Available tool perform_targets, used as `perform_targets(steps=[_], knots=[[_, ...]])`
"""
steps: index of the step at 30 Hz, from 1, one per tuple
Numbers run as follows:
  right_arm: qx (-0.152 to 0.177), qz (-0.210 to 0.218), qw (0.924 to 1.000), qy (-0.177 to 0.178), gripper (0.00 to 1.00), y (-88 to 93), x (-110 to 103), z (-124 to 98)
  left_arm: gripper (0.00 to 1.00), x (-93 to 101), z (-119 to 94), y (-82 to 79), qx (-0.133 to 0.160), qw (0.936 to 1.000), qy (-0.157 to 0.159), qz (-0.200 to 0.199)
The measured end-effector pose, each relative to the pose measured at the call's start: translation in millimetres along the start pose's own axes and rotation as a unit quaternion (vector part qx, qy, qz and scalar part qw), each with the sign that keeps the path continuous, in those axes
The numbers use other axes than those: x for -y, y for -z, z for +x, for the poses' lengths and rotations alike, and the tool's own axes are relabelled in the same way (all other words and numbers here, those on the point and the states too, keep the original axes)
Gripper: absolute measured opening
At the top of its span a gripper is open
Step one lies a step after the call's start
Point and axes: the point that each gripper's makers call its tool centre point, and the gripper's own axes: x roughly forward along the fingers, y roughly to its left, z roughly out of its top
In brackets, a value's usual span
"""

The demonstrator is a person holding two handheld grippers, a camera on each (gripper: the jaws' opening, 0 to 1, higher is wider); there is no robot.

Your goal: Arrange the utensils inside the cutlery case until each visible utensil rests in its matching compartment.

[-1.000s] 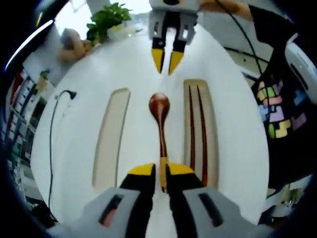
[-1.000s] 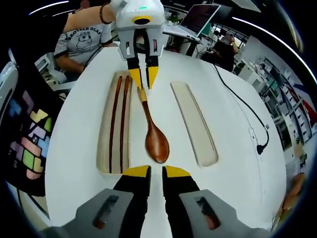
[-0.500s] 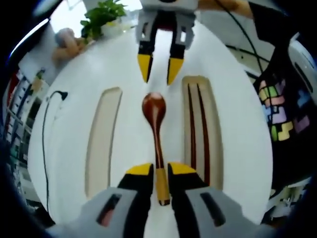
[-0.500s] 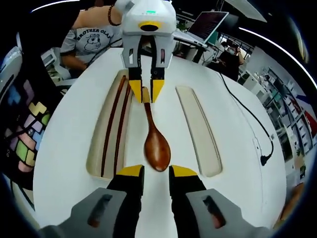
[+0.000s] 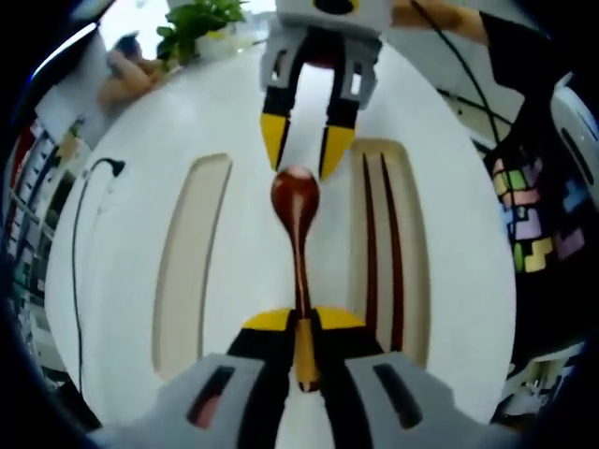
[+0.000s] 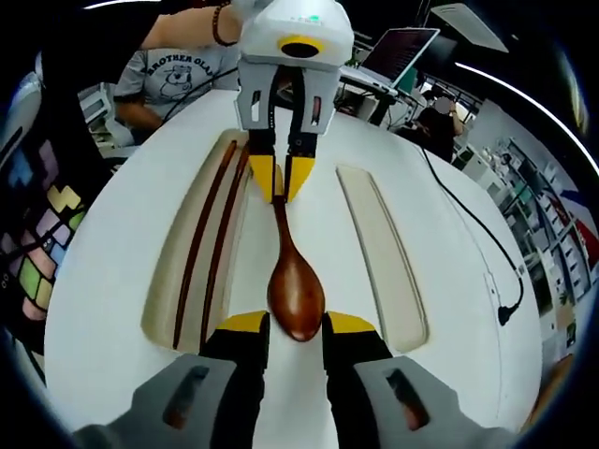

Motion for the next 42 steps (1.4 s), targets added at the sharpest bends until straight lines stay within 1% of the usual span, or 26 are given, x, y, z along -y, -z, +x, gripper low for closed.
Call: perform_targets(steps=[4, 8, 11, 13, 14, 18, 21, 23, 25, 27, 32, 34, 38, 42], knots=[[0.006, -0.012, 0.9999, 0.004, 0.23, -0.7, 0.1, 2.3, 0.08, -1.9, 0.9, -0.5, 0.004, 1.0, 0.002, -0.004], [0.011, 0.003, 0.9999, 0.008, 0.21, 0.0, 2.8, 2.7, 0.07, -5.2, 1.6, -2.3, 0.024, 0.9991, 0.013, -0.033], [0.016, 0.006, 0.9998, 0.012, 0.2, 0.7, 4.1, 2.2, 0.08, -7.2, 1.8, -2.3, 0.036, 0.9981, 0.016, -0.046], [0.027, 0.02, 0.9994, 0.013, 0.18, -0.3, 5.2, 0.7, 0.08, -7.5, 1.8, -2.5, 0.044, 0.997, 0.02, -0.06], [0.037, 0.024, 0.9989, 0.015, 0.17, -2.6, 6.1, -0.4, 0.08, -8.4, 1.6, -2.1, 0.045, 0.9968, 0.019, -0.063], [0.055, 0.045, 0.9973, 0.018, 0.14, -4.3, 9.7, -3.9, 0.08, -9.0, 2.4, -3.1, 0.052, 0.9964, 0.017, -0.065], [0.064, 0.058, 0.9961, 0.021, 0.12, -5.5, 11.1, -4.6, 0.09, -10.1, 5.6, -2.2, 0.051, 0.9966, 0.013, -0.064], [0.068, 0.061, 0.9955, 0.024, 0.11, -6.1, 12.6, -5.9, 0.09, -11.3, 5.6, -3.2, 0.053, 0.9964, 0.011, -0.066], [0.078, 0.059, 0.9944, 0.038, 0.08, -9.3, 17.1, -8.3, 0.08, -11.5, 5.1, -3.1, 0.053, 0.9965, 0.009, -0.064], [0.08, 0.059, 0.9941, 0.044, 0.07, -10.2, 19.9, -9.4, 0.08, -11.9, 5.2, -3.1, 0.054, 0.9964, 0.007, -0.065], [0.091, 0.066, 0.9922, 0.054, 0.05, -13.3, 26.1, -10.0, 0.07, -13.6, 5.6, -3.0, 0.052, 0.9969, -0.004, -0.059], [0.095, 0.074, 0.9914, 0.053, 0.05, -13.1, 27.4, -9.9, 0.07, -14.4, 5.7, -3.0, 0.052, 0.9969, -0.007, -0.059], [0.107, 0.095, 0.9886, 0.048, 0.05, -13.1, 29.6, -9.5, 0.07, -16.4, 5.6, -2.7, 0.058, 0.9958, -0.008, -0.07], [0.123, 0.138, 0.9824, 0.027, 0.05, -13.5, 32.8, -8.2, 0.07, -17.7, 5.7, -2.7, 0.063, 0.9954, -0.007, -0.072]])
